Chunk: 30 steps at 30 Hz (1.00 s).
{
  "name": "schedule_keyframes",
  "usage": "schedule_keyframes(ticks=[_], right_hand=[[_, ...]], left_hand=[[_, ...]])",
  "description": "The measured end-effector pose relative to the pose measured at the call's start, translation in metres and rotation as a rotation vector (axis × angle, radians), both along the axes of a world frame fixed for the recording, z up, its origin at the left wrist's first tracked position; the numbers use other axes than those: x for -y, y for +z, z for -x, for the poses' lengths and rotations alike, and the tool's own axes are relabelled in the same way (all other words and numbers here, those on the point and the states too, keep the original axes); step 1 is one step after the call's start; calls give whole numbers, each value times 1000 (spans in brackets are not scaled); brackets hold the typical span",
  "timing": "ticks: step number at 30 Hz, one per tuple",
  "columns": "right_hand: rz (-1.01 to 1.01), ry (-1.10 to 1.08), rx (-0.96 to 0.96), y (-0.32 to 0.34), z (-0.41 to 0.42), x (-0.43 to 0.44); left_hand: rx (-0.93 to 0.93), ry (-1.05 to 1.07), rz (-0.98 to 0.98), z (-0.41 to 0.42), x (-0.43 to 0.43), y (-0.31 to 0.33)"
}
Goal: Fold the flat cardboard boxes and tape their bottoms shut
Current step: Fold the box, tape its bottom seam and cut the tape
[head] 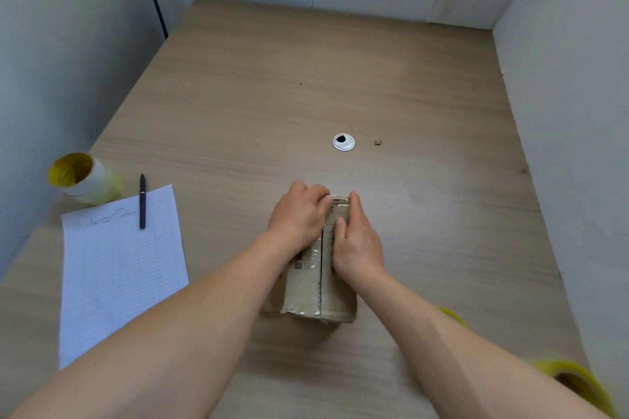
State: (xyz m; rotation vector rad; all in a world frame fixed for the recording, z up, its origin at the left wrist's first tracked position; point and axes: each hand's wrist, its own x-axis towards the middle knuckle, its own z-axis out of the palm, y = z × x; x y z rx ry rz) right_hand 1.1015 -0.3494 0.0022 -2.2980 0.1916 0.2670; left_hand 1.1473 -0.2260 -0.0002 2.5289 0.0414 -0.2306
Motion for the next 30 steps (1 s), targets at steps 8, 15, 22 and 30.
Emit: schedule_keyframes(ticks=[8,15,22,30], right_hand=[[-45,-23,-41,-7,0,5],[-145,-55,-42,-8,2,6],[-165,201,-71,0,20,27],[-130,355,87,-24,89,46]], left_hand=[[-104,396,298,-2,-4,6],[-28,61,203,143,-3,-15],[201,17,138,152,-8,-30],[47,-236,36,146,-27,-33]])
